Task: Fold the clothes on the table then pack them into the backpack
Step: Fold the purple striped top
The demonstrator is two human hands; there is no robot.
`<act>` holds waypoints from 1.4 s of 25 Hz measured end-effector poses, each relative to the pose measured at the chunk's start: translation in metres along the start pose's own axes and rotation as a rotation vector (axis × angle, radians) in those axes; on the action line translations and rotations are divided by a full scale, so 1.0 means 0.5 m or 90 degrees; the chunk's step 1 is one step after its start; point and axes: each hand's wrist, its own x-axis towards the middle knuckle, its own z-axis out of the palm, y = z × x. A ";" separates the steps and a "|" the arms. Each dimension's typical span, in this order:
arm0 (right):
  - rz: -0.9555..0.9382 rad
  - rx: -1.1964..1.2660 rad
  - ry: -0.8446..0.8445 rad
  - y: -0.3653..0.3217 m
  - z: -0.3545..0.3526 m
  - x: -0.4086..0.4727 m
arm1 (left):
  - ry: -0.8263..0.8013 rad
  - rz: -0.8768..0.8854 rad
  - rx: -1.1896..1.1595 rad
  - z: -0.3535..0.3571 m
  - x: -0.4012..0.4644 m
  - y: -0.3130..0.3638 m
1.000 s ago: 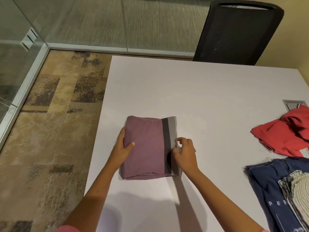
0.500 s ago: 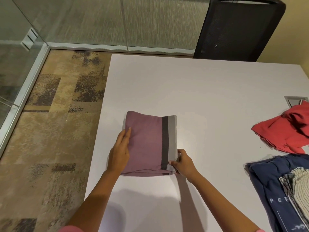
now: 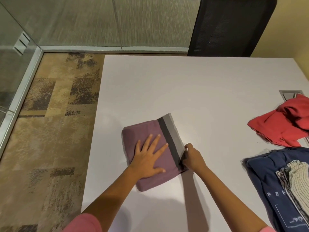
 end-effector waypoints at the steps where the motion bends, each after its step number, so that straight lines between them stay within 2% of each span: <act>1: 0.006 -0.013 0.062 0.013 -0.004 0.002 | -0.043 0.004 -0.005 0.008 0.002 0.016; 4: -0.011 -0.004 0.297 0.041 0.001 0.010 | -0.145 -0.063 -0.041 0.017 0.005 0.056; 6: -0.081 0.022 0.386 0.040 0.014 0.010 | -0.138 -0.099 -0.040 0.017 0.007 0.073; 7: -0.129 0.030 0.402 0.031 0.023 0.008 | -0.099 -0.110 -0.028 0.017 0.009 0.076; 9: -0.235 0.033 0.390 0.005 0.045 -0.003 | -0.024 -0.130 -0.037 0.015 0.019 0.073; 12: -0.342 -0.065 0.312 -0.016 0.080 0.005 | -0.035 -0.102 -0.032 0.018 0.039 0.044; 16: -0.242 -0.169 0.126 -0.007 0.091 0.042 | -0.054 -0.088 0.028 0.025 0.059 0.011; 22: -0.217 -0.227 0.079 0.004 0.095 0.073 | -0.070 -0.131 0.021 0.032 0.064 0.020; 24: -0.219 -0.258 0.028 0.005 0.084 0.083 | -0.064 -0.151 0.009 0.035 0.064 0.028; 29: -0.301 -0.327 -0.063 0.008 0.016 0.121 | -0.061 -0.265 -0.075 0.037 0.066 0.082; 32: -0.345 -0.243 -0.032 0.022 -0.017 0.134 | -0.074 -0.297 -0.107 0.026 0.071 0.104; 35: -0.278 -0.070 0.034 0.053 -0.054 0.135 | 0.040 -0.277 -0.056 -0.008 0.100 0.084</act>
